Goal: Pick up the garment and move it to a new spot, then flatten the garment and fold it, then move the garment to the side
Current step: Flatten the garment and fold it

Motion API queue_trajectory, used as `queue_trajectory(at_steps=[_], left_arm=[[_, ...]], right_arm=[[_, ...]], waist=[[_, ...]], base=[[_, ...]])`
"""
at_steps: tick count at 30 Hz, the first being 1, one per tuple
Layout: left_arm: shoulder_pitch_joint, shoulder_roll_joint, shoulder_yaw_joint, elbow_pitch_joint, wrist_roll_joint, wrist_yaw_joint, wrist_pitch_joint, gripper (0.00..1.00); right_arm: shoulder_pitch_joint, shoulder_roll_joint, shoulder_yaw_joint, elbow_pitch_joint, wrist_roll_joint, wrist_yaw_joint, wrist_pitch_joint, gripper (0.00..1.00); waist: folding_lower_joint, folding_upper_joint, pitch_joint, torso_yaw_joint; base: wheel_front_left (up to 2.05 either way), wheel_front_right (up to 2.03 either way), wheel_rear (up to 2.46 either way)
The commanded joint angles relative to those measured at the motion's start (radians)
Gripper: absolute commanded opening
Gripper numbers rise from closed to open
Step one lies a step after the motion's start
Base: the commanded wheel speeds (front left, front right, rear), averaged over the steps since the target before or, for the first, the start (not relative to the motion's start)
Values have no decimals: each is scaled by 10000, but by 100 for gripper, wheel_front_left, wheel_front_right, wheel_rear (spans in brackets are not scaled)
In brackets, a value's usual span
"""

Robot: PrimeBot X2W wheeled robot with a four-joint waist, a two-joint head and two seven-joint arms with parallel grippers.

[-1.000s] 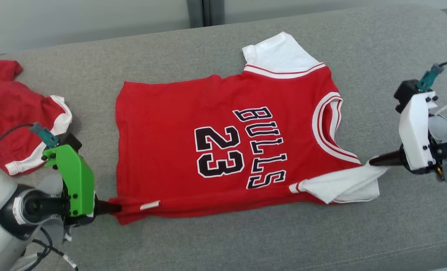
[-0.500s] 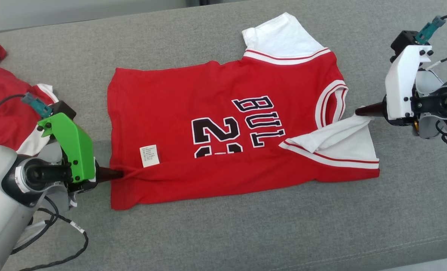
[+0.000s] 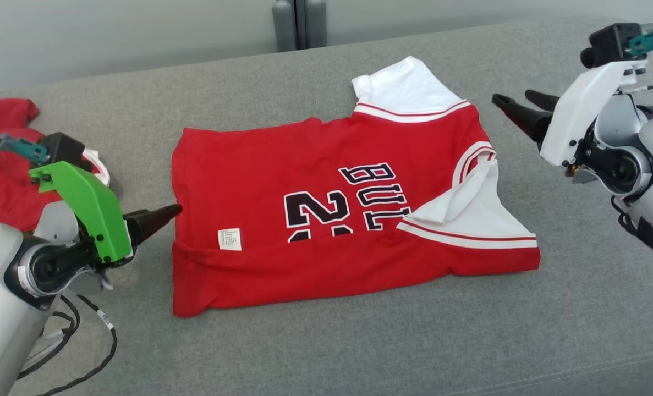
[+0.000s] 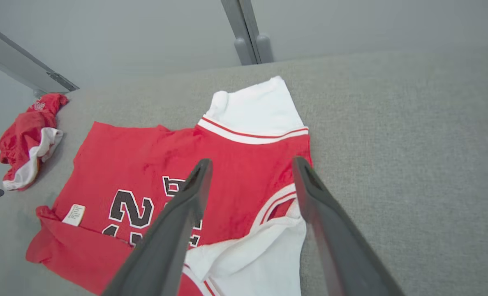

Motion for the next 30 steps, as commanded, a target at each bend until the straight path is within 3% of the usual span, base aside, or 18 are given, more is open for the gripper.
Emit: queue_trajectory(at_steps=[1,4,8,14,18,22,25,30], left_arm=[[280,26,95,-82,317,-127,-611,100],[675,240,146,-335,1500,-71,-2503,100],[1371,303,92,-773,3282,484,-5274,100],[2798,145,432,-1416,4727,1689,-8699,100],[3715,-147,1037,-2408,5650,2225,-9351,100],[5275,-1123,2679,-3584,7176,2600,-9355,100],[6138,-1901,3533,-3814,7891,2369,-9349,100],[6827,-2813,3924,-2918,8447,1452,-9351,100]], right_arm=[[414,33,-144,-104,-226,0,-811,100],[1069,59,-569,-183,-965,0,-3012,100],[2130,246,-1232,69,-2013,-3,-5438,100],[4027,740,-3380,-706,-3401,-3,-6195,100],[6043,1683,-5547,-1924,-4408,-3,-6182,100],[7487,2694,-7029,-2728,-5191,-2,-6187,100],[8112,3146,-7375,-2821,-5755,-2,-6187,100],[8029,3275,-7187,-2014,-6213,-2,-6043,100]], waist=[[0,0,-549,-15],[0,0,-889,-15],[0,0,-1175,80],[0,0,-1265,183],[0,0,-1072,257],[0,0,-904,318],[0,0,-788,332],[0,0,-606,363]], base=[[0,0,0],[0,0,0],[0,0,0],[0,0,0],[0,0,0],[0,0,0],[0,0,0],[0,0,0]])
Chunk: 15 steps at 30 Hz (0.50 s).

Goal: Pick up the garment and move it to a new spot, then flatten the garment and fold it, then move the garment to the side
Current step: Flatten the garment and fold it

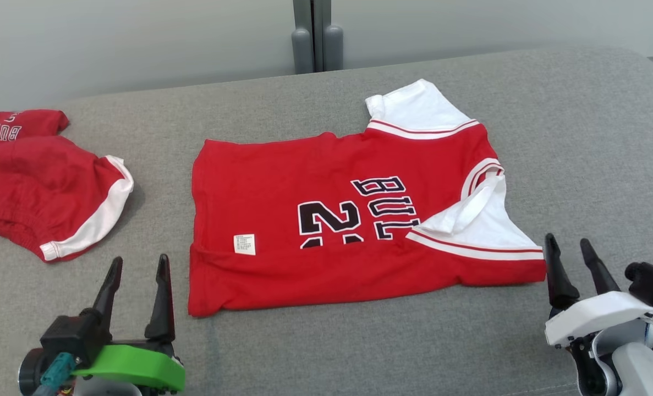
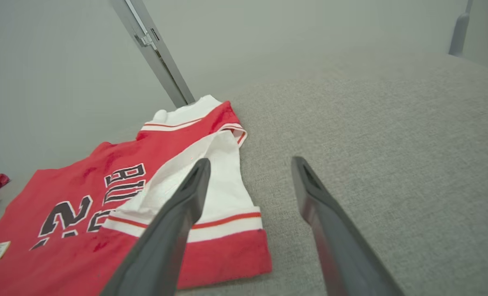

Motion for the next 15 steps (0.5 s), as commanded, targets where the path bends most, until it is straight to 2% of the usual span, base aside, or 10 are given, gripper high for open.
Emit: queue_trajectory(at_steps=[1,4,10,15], left_arm=[[39,-104,13,271,8,-160,3,100],[-326,-288,-192,1227,-147,-460,137,100],[-1190,-680,-791,3147,-591,-1135,1432,100],[-1777,-977,-1130,4253,-854,-1624,2140,100]], right_arm=[[-213,-56,125,213,-118,-4,103,100],[-530,-106,342,916,-96,-4,614,100],[-1152,-49,620,2248,50,-5,1805,100],[-1390,1,892,2684,251,-7,2238,100]], waist=[[0,-1,49,33],[0,-1,86,90],[0,-1,163,224],[0,-1,229,224]], base=[[0,0,0],[0,0,0],[0,0,0],[0,0,0]])
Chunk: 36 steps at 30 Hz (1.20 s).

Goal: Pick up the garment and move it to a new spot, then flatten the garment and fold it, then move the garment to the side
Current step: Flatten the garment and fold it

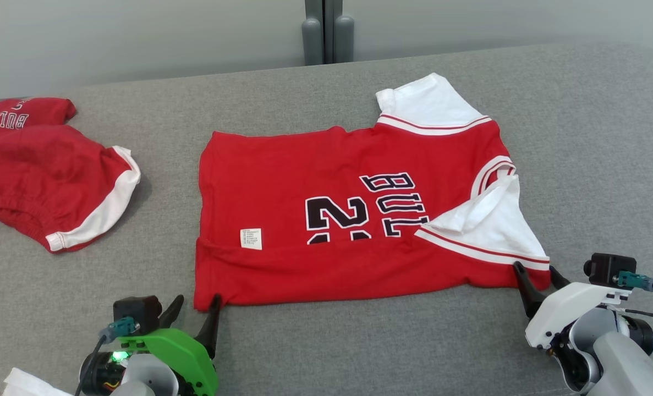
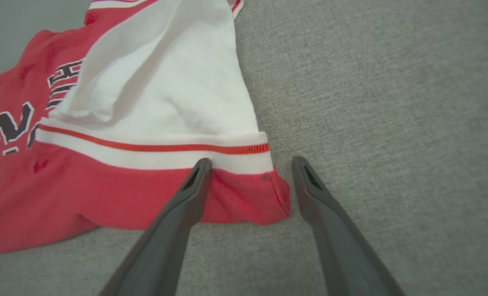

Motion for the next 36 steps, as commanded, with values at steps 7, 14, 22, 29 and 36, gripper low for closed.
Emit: queue_trajectory(at_steps=[7,14,22,29,36], left_arm=[[-592,-237,-211,1040,-315,-384,672,62],[-562,10,-77,992,-546,-629,583,0],[266,834,-103,-879,-779,-354,1730,0],[1517,1481,-190,-3138,-1037,491,3231,0],[2813,1986,-93,-4646,-1429,1151,3989,0]], right_arm=[[-209,52,558,345,452,-11,319,26],[-372,-400,898,79,717,-15,9,0],[150,-1300,1081,-1181,1099,-15,809,0],[1200,-1960,842,-2570,1253,-15,2284,0],[2340,-1902,-11,-3593,1225,-15,3554,0]], waist=[[0,0,28,-98],[0,0,-161,-160],[0,0,-390,-145],[0,0,-369,-224],[0,0,-442,-329]], base=[[0,0,0],[0,0,0],[0,0,0],[0,0,0],[0,0,0]])
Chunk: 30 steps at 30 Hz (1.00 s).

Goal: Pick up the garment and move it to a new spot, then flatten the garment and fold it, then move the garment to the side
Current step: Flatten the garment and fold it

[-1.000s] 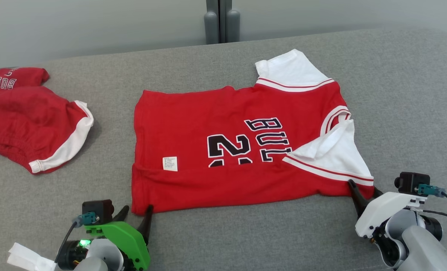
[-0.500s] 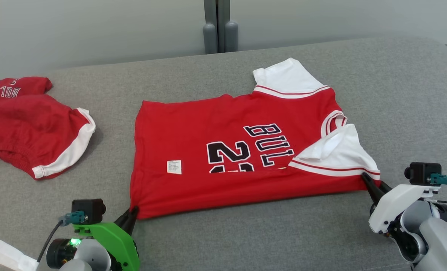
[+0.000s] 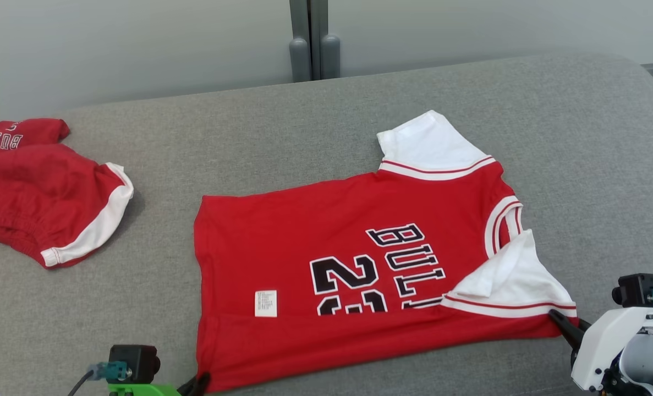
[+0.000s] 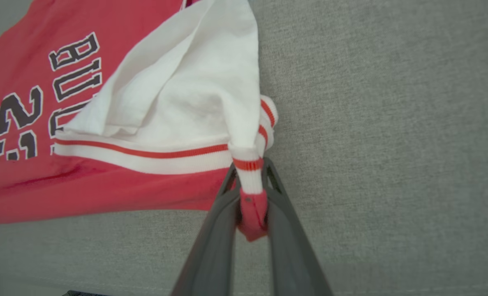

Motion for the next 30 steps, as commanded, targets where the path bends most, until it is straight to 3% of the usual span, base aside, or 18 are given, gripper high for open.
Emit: queue_trajectory(at_steps=[1,3,4,5,6,12,19,25,30], left_arm=[[283,183,43,-166,-114,142,136,0],[472,255,39,-373,-162,228,253,0],[492,250,74,-425,-165,289,232,22],[546,292,66,-439,-117,326,246,48],[587,325,17,-431,-83,359,335,100],[-162,645,109,-695,64,118,483,100],[-2702,1255,435,-452,-80,-730,1425,100],[-5463,623,-123,1135,-252,-1611,2721,100],[-7274,-108,-531,2810,-482,-1973,3617,100]], right_arm=[[235,34,-211,-167,-63,-21,208,0],[422,158,-432,-356,-164,-21,450,0],[490,238,-539,-398,-219,-21,526,25],[556,389,-684,-446,-257,-21,611,100],[593,514,-773,-492,-284,-21,676,100],[450,747,-1183,-1077,-641,-17,873,100],[-1163,749,-1481,-1688,-1257,-17,511,100],[-3803,955,-1074,-617,-1549,-13,-169,100],[-6064,859,-128,1025,-1940,-12,-380,100]], waist=[[0,0,-40,-20],[0,0,-87,-29],[0,0,-138,-28],[0,0,-197,-26],[0,0,-244,-25],[0,0,-292,89],[0,0,226,338],[0,0,1376,528],[0,0,2370,647]], base=[[0,0,0],[0,0,0],[0,0,0],[0,0,0],[0,0,0],[0,0,0],[0,0,0],[0,0,0],[0,0,0]])
